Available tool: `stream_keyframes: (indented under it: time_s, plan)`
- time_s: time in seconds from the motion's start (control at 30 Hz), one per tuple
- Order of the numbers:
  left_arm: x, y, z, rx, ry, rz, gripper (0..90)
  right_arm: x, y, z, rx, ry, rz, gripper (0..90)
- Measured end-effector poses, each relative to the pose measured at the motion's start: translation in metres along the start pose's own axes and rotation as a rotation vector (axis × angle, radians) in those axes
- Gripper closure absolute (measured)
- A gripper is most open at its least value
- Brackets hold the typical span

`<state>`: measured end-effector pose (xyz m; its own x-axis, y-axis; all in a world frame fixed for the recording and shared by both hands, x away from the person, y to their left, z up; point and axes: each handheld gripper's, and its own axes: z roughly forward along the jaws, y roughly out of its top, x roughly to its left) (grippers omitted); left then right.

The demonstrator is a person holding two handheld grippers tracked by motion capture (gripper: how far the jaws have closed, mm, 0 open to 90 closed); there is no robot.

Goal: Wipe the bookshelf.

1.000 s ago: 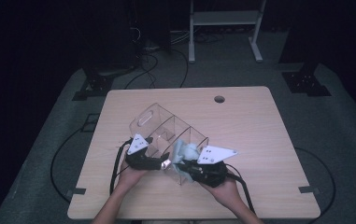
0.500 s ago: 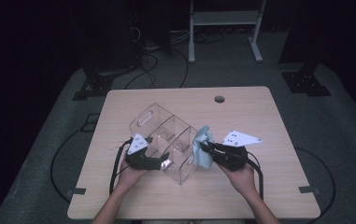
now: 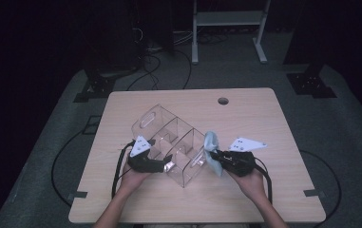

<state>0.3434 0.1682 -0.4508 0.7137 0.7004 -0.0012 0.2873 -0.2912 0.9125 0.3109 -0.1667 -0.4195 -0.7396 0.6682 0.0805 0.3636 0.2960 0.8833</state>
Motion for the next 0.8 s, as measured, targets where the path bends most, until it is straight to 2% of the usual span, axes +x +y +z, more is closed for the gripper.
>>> stream_keyframes:
  time_s: [0.27, 0.33, 0.47, 0.53, 0.7, 0.77, 0.8]
  plan:
    - [0.0, 0.0, 0.0, 0.001, -0.003, -0.002, 6.3, -0.001, -0.034, 0.04, 0.141, 0.037, 0.035, 83.7]
    - [0.001, -0.001, -0.001, 0.002, -0.004, -0.004, 6.2, -0.002, -0.032, 0.038, 0.128, 0.039, 0.051, 83.7]
    - [0.001, -0.001, 0.0, -0.001, -0.005, -0.004, 6.2, 0.003, -0.019, 0.025, 0.06, 0.048, 0.038, 83.6]
    - [0.0, 0.0, 0.0, 0.0, -0.002, -0.003, 6.2, 0.003, -0.021, 0.028, 0.061, 0.053, 0.034, 83.6]
    - [0.001, 0.0, 0.0, -0.001, 0.004, -0.006, 6.2, 0.003, -0.034, 0.039, 0.087, 0.088, 0.082, 83.6]
    - [0.002, 0.0, -0.001, -0.001, 0.012, -0.01, 6.3, 0.012, -0.034, 0.042, 0.107, 0.112, 0.072, 83.6]
    - [0.002, 0.0, -0.001, -0.001, 0.014, -0.011, 6.3, 0.02, -0.033, 0.043, 0.116, 0.149, 0.061, 83.6]
